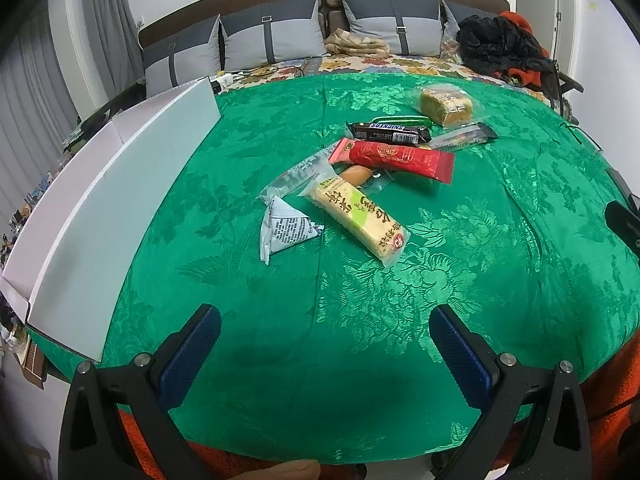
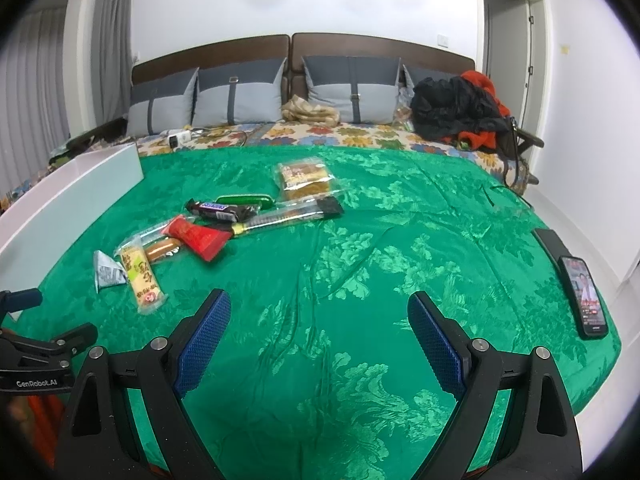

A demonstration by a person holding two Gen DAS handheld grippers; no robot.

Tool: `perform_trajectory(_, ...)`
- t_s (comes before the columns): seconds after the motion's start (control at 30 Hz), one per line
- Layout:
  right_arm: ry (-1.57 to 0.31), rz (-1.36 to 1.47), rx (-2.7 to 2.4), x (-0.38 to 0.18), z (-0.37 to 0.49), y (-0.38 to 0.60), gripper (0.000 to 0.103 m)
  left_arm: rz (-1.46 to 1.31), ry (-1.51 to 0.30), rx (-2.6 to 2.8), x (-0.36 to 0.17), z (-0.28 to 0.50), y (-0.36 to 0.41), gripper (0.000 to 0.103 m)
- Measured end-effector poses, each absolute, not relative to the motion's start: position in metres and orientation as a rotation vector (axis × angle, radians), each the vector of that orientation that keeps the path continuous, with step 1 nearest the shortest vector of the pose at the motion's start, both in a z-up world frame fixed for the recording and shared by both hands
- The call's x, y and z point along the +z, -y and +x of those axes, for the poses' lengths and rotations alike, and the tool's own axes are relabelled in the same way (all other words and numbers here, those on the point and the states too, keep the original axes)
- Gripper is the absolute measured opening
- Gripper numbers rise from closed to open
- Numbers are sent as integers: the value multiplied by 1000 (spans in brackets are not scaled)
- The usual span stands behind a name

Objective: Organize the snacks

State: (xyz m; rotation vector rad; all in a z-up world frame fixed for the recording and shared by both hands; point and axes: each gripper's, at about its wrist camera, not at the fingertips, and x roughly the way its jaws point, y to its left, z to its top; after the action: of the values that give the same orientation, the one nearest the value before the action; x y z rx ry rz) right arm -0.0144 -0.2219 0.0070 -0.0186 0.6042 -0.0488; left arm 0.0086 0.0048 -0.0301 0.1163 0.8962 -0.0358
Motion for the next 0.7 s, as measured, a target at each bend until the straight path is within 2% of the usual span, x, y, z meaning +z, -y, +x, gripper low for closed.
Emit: perform_trajectory(0.7,-615,-25,-43,2,-14,219,92,116,-924,-28,-36,13,-10,103)
